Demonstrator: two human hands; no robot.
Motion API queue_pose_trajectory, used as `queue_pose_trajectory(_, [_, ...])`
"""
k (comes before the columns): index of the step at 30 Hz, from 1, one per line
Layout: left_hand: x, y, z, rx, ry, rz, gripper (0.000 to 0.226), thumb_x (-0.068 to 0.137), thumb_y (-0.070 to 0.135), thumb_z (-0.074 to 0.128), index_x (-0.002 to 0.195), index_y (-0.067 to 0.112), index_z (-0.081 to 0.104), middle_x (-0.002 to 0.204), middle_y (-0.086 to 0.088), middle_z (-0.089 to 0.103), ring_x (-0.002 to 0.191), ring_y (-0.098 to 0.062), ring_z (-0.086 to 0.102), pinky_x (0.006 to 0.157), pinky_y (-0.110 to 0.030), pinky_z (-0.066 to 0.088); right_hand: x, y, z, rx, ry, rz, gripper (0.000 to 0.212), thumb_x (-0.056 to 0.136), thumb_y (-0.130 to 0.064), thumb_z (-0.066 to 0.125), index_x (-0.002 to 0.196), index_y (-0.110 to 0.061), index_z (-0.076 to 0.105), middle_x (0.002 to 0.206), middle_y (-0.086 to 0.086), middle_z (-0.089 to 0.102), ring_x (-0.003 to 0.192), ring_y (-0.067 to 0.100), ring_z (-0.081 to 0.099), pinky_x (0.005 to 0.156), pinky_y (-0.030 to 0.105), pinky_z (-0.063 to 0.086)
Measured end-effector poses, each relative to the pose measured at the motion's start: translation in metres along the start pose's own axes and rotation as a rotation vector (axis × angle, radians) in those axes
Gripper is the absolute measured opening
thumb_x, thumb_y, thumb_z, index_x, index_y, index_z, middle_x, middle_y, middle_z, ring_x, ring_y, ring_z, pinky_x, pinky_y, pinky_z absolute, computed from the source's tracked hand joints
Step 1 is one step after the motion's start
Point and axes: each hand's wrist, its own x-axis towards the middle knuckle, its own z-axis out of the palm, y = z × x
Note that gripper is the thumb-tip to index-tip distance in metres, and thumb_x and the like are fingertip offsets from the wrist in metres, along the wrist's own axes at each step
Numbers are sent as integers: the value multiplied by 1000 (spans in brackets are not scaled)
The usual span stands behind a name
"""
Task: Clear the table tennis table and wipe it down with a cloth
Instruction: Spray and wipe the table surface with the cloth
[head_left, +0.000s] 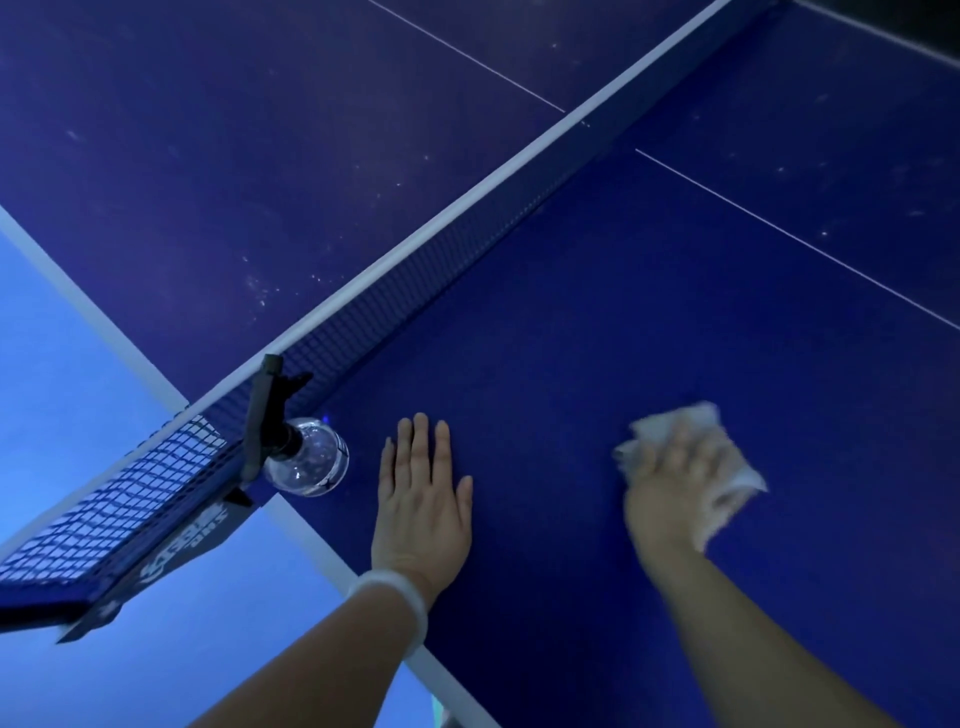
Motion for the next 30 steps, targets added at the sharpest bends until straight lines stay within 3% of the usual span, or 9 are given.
queue_pose_trajectory(3, [-1, 0, -3, -2, -12, 13, 65, 99, 42, 11, 154, 6, 15, 161, -16, 5, 150, -28, -3, 121, -45, 1, -67, -29, 24, -167, 29, -591, 60, 100, -33, 39, 155, -17, 21, 161, 10, 19, 148, 33, 17, 114, 64, 17])
queue_pose_trajectory(7, [0, 0, -3, -21, -7, 10, 66, 99, 43, 13, 153, 7, 17, 161, -16, 9, 150, -28, 0, 121, -44, 0, -104, 36, 31, -204, -92, -788, 59, 102, -46, 18, 156, -24, 14, 164, 3, 10, 150, 28, 10, 116, 57, 17])
queue_pose_trajectory(10, [-1, 1, -3, -18, 1, 11, 66, 99, 44, 12, 154, 7, 16, 161, -16, 9, 150, -28, 1, 122, -45, 1, -68, 96, 15, -274, -86, -684, 57, 104, -46, 8, 155, -24, 19, 161, 5, 21, 148, 28, 14, 114, 55, 17])
queue_pose_trajectory(16, [-2, 1, -3, -1, -16, 9, 68, 97, 46, 4, 154, 9, 8, 162, -15, 3, 150, -28, -4, 122, -45, -2, -2, 86, -16, 28, -41, 256, 60, 102, -49, 16, 156, -30, -3, 164, 3, -7, 149, 25, -10, 117, 61, 2])
queue_pose_trajectory(18, [-1, 1, -1, 2, -25, 5, 69, 96, 47, 1, 154, 9, 3, 162, -15, -1, 150, -27, -9, 122, -45, -3, -22, 45, -6, -29, -23, 161, 60, 102, -44, 19, 157, -25, 3, 163, 7, 1, 149, 30, -4, 116, 62, 4])
queue_pose_trajectory(21, [-1, 1, -1, -3, -23, 5, 69, 96, 47, 1, 154, 8, 5, 162, -15, 0, 150, -28, -7, 122, -45, -1, -84, 15, 15, -196, -28, -406, 65, 97, -34, 38, 156, -17, 15, 162, 13, 14, 149, 36, 11, 114, 65, 13])
queue_pose_trajectory(23, [-1, 2, -2, -15, -10, 10, 69, 97, 46, 3, 153, 7, 10, 161, -16, 6, 150, -29, -2, 122, -46, 2, -118, 37, 22, -207, -82, -638, 59, 101, -40, 25, 156, -19, 18, 163, 9, 14, 149, 32, 13, 115, 60, 19])
queue_pose_trajectory(27, [0, 5, -7, -7, -44, 2, 68, 98, 45, 4, 153, 6, 6, 161, -17, 1, 149, -30, -6, 122, -46, -3, -113, 121, 13, -222, -56, -625, 57, 103, -43, 6, 152, -20, 26, 159, 7, 27, 148, 25, 16, 113, 53, 18])
queue_pose_trajectory(30, [0, 23, -15, -48, -109, 27, 64, 102, 41, 22, 155, 7, 5, 161, -18, -5, 149, -32, -10, 121, -46, -6, -89, 167, -3, -302, -42, -408, 58, 102, -37, 25, 156, -20, 13, 164, 5, -4, 150, 30, -9, 118, 51, 4])
